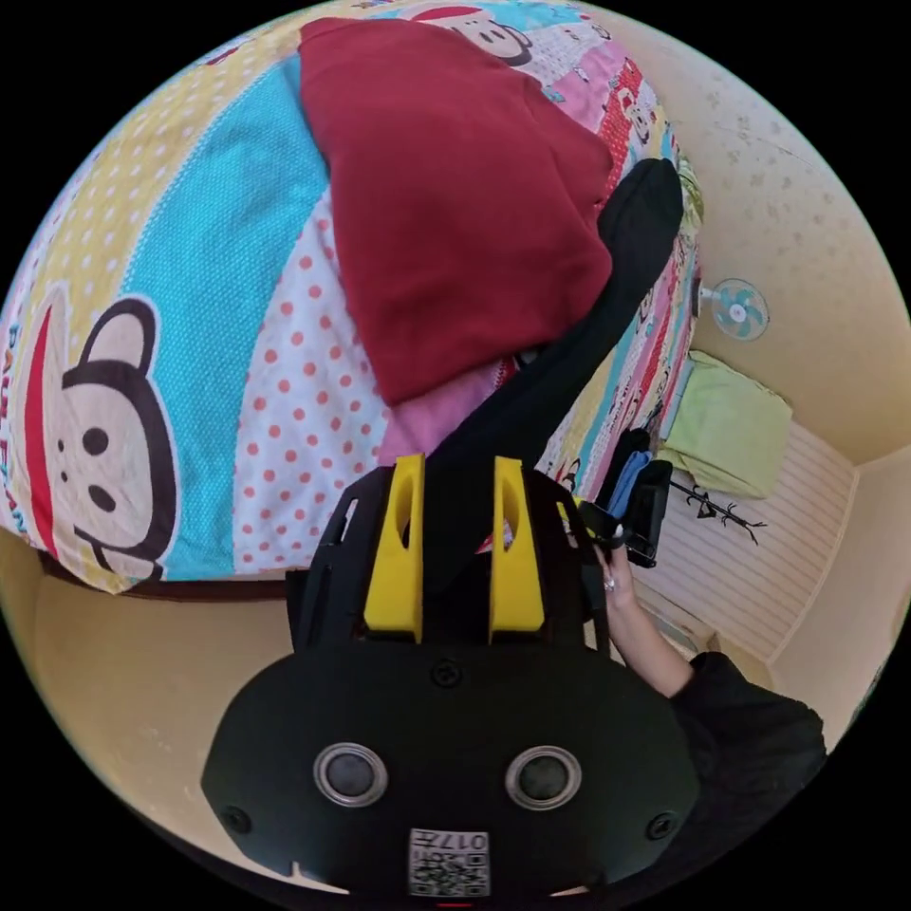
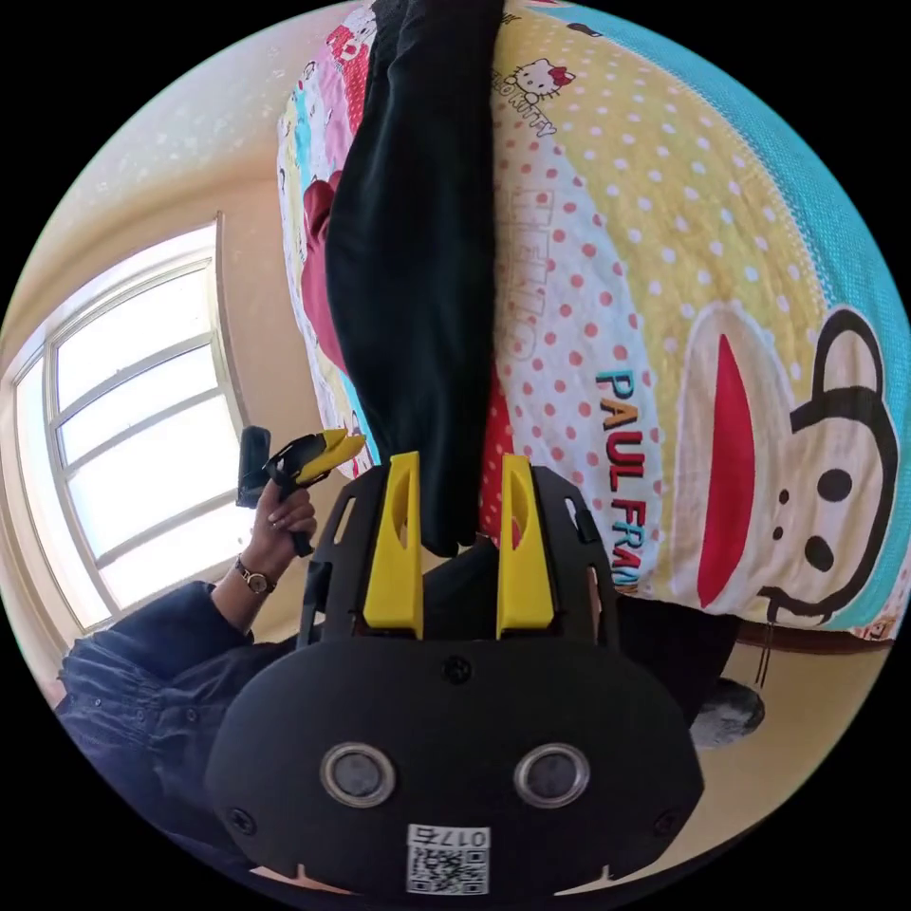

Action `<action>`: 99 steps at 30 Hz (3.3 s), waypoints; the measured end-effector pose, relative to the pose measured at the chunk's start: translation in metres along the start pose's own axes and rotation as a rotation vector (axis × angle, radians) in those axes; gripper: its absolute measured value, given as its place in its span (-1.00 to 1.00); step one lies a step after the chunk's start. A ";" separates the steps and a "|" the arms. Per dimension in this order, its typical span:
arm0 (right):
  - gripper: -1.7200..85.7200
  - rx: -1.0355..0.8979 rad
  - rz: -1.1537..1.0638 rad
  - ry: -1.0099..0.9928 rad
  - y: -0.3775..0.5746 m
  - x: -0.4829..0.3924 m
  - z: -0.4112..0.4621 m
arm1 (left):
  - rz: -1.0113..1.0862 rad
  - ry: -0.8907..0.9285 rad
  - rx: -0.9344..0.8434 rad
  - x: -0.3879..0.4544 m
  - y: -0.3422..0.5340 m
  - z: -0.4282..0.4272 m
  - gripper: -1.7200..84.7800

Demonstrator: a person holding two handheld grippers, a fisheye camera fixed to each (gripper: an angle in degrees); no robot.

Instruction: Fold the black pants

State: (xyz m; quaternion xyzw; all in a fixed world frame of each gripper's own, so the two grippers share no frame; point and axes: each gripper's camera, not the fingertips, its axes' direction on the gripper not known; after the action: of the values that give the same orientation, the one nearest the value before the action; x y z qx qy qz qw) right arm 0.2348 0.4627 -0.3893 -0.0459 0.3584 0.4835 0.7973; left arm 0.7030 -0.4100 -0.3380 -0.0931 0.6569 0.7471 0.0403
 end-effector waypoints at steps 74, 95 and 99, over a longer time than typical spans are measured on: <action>-0.65 0.287 0.015 -0.226 -0.018 0.011 -0.215 | 0.280 0.200 -0.048 0.022 -0.201 0.386 -0.63; -0.88 0.261 -0.283 -0.465 0.063 -0.142 -0.217 | 0.555 0.441 -0.230 0.111 -0.070 0.341 -0.84; -0.90 0.235 -0.494 -0.480 0.134 -0.231 -0.256 | 0.707 0.540 -0.225 0.157 -0.003 0.279 -0.84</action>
State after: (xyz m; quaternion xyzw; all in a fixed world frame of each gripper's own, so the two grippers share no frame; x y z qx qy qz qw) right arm -0.0716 0.2555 -0.3997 0.0755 0.1924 0.2288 0.9513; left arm 0.5255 -0.1431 -0.3378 -0.0586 0.5502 0.7306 -0.4002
